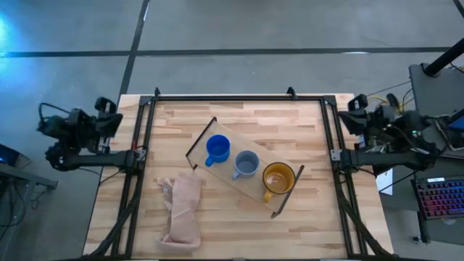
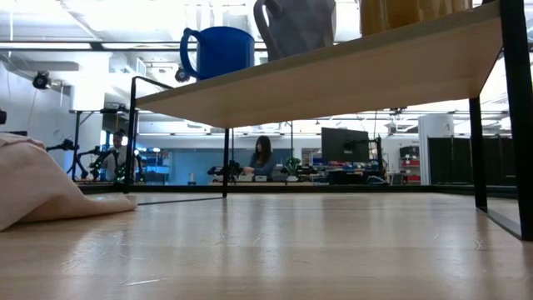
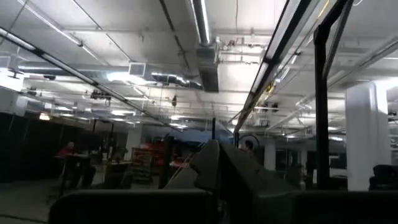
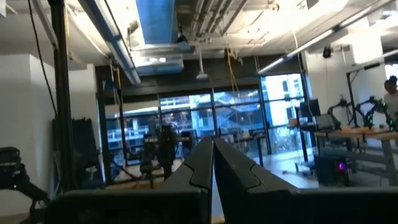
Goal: Stack small to large cups/mugs on shelf
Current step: Return to Home Position
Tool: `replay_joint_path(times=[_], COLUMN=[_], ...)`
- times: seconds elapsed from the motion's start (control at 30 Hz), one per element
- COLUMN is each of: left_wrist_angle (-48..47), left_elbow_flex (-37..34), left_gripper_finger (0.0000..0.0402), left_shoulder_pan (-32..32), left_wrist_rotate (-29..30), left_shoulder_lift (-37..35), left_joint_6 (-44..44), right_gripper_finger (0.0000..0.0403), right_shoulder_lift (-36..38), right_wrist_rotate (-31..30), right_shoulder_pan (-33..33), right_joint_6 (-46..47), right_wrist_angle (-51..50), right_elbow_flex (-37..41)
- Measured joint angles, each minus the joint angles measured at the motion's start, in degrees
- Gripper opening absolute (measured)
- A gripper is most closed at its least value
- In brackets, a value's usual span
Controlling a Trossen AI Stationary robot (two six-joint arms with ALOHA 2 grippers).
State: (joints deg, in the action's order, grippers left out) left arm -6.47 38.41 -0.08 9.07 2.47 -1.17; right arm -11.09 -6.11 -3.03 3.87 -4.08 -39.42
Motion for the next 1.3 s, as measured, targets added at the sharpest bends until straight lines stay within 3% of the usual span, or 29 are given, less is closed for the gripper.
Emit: replay_joint_path(times=[0.37, 0.7, 0.97, 1.13, 1.3], left_wrist_angle=[7.09, 33.63, 46.31, 46.35, 43.28], left_elbow_flex=[-8.34, -24.75, -33.01, -37.9, -37.92], left_gripper_finger=[0.0, 0.0, 0.0, 0.0, 0.0], left_shoulder_pan=[0.0, 0.0, 0.0, 0.0, 0.0], left_wrist_rotate=[-2.83, -2.95, -2.8, -2.72, -2.42], left_shoulder_lift=[-0.64, -0.71, -0.73, -0.75, -0.73], left_joint_6=[-2.36, -3.03, -5.62, -9.49, -10.12], right_gripper_finger=[0.0009, 0.0009, 0.0009, 0.0009, 0.0009], right_shoulder_lift=[1.96, 3.18, 5.76, 7.37, 8.06], right_wrist_rotate=[2.01, 1.51, 0.26, -0.44, -4.21], right_shoulder_pan=[0.0, -0.02, -0.02, -0.02, -0.01], right_joint_6=[0.11, -1.25, -0.94, -4.06, -4.94], right_wrist_angle=[17.5, 38.23, 40.12, 40.06, 39.91], right_elbow_flex=[15.15, 26.52, 29.26, 31.47, 35.87])
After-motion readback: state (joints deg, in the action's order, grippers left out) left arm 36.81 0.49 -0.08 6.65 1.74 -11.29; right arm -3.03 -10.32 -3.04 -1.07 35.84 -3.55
